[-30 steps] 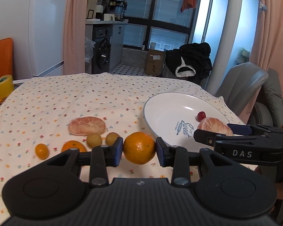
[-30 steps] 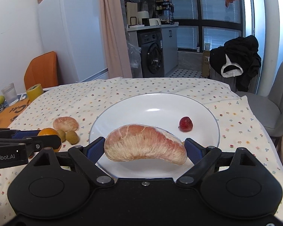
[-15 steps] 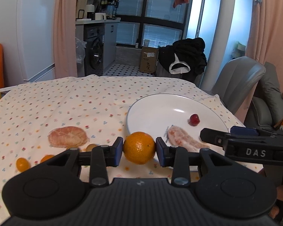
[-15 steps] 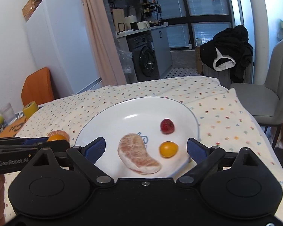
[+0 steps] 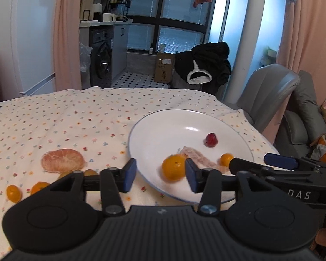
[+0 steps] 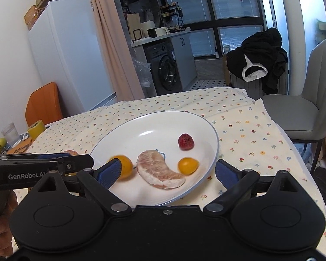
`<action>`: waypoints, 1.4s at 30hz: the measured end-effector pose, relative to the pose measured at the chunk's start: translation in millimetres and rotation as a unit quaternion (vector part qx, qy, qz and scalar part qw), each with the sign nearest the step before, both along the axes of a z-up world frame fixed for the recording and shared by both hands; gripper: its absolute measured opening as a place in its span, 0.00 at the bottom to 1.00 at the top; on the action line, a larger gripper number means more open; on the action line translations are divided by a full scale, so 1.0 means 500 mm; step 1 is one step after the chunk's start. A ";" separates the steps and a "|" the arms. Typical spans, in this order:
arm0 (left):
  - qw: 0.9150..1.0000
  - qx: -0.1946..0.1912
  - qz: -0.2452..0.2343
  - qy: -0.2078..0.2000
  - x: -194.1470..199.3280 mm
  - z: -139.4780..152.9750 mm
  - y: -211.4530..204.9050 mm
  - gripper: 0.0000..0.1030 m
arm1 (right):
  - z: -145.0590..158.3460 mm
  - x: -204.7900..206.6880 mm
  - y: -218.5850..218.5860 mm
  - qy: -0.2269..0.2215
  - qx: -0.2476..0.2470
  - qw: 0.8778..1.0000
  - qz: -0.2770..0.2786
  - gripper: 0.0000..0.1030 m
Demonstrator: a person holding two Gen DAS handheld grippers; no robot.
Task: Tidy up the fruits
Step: 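Carry the orange and pomelo segment onto the white plate and open both grippers, then withdraw both open grippers from the plate toward the remaining fruits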
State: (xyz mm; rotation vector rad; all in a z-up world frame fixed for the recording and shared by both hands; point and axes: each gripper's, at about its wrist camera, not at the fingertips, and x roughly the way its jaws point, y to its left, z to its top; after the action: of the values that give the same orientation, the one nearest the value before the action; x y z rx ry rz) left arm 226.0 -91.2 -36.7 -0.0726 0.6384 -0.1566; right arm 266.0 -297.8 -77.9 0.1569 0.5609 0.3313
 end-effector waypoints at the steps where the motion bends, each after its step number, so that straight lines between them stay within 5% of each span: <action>1: 1.000 0.002 0.004 0.000 -0.004 0.001 0.004 0.55 | 0.000 -0.001 0.002 0.000 -0.001 1.000 0.001 0.91; 11: 0.999 0.001 0.043 -0.003 -0.039 0.010 0.060 0.75 | 0.008 -0.018 0.040 -0.001 -0.001 1.000 0.020 0.92; 19: 0.997 0.006 0.076 -0.009 -0.082 0.019 0.116 0.79 | 0.018 -0.036 0.081 -0.006 0.005 0.999 0.044 1.00; 42: 0.989 -0.012 0.148 0.002 -0.161 -0.006 0.251 0.83 | 0.018 -0.057 0.212 0.004 -0.004 0.994 0.114 1.00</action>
State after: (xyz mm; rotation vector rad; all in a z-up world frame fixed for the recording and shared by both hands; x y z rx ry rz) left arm 145.7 34.2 -39.8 -0.1901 0.6216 0.1228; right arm 237.4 -191.8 -68.8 0.0873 0.5893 0.5497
